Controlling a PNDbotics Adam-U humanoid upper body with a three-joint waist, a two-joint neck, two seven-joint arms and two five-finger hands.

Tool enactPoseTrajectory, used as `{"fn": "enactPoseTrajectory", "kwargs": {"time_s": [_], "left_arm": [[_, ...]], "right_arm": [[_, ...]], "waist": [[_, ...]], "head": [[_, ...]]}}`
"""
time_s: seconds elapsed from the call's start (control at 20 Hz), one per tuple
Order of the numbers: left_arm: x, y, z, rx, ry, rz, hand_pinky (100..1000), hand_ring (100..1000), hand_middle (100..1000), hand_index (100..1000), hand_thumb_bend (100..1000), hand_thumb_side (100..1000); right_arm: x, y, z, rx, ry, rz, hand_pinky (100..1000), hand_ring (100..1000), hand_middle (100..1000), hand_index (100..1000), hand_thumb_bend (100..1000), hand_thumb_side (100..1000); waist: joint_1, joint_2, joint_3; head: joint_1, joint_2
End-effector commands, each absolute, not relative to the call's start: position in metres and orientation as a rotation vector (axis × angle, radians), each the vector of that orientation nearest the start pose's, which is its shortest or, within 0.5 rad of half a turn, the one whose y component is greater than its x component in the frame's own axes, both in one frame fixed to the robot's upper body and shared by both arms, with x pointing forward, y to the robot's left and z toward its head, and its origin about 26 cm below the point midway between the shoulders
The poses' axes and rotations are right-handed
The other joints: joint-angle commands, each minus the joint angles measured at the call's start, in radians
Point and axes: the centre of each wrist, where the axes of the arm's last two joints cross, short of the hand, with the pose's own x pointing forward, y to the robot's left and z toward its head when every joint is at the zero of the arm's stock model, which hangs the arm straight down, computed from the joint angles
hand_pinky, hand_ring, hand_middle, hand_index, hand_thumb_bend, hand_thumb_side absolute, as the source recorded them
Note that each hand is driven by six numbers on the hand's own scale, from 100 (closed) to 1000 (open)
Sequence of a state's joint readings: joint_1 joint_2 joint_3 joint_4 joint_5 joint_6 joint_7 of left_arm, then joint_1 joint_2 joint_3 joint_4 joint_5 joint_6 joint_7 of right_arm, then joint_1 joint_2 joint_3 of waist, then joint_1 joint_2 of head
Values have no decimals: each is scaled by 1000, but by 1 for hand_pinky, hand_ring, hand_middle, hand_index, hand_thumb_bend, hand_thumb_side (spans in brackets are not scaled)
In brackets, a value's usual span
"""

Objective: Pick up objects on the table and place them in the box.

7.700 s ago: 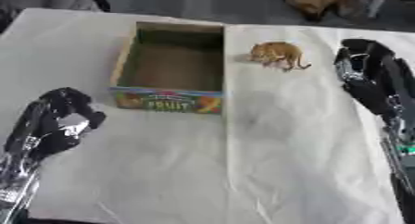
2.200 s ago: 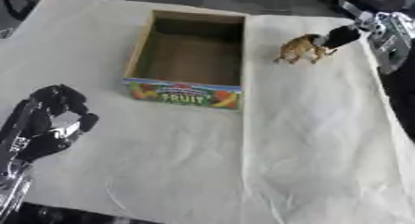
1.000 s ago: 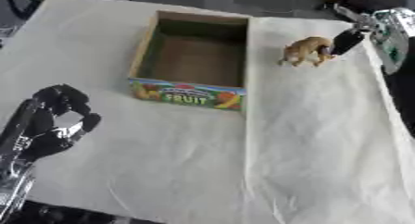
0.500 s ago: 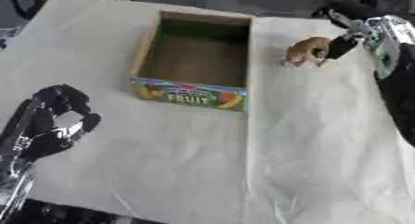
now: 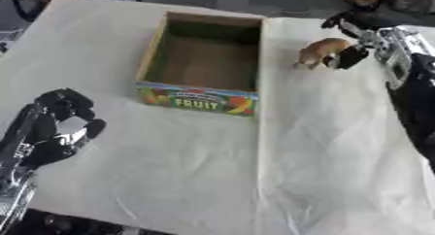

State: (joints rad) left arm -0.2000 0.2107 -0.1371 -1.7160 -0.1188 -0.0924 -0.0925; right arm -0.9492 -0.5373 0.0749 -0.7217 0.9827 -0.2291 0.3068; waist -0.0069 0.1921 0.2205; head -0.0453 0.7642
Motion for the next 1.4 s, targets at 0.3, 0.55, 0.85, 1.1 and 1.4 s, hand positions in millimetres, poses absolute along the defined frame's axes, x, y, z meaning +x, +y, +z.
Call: {"fn": "enactPoseTrajectory", "kwargs": {"time_s": [0.3, 0.55, 0.85, 1.1, 1.4], "left_arm": [[316, 230, 93, 47, -1979, -530, 553, 526, 529, 598, 659, 363], [316, 231, 93, 48, -1979, -530, 554, 526, 529, 598, 660, 364], [316, 230, 93, 47, -1979, -530, 554, 526, 529, 599, 660, 364], [316, 231, 92, 48, -1978, -530, 554, 526, 529, 598, 659, 364], [316, 231, 92, 48, -1978, -529, 554, 525, 529, 598, 661, 364]], "right_arm": [[479, -357, 181, -986, -1233, 1398, 801, 877, 822, 883, 262, 100], [479, -357, 177, -994, -1235, 1390, 785, 853, 758, 829, 177, 100], [478, -357, 174, -1023, -1234, 1391, 770, 825, 692, 779, 120, 100], [478, -357, 172, -1031, -1239, 1389, 753, 772, 583, 722, 100, 100], [478, -356, 171, -1045, -1249, 1389, 736, 728, 498, 648, 100, 100]], "waist": [[5, -12, -3], [5, -12, -4], [5, -11, -6], [5, -11, -6], [5, -11, -8]], "head": [[1, 6], [2, 6], [3, 6], [5, 6], [6, 6]]}}
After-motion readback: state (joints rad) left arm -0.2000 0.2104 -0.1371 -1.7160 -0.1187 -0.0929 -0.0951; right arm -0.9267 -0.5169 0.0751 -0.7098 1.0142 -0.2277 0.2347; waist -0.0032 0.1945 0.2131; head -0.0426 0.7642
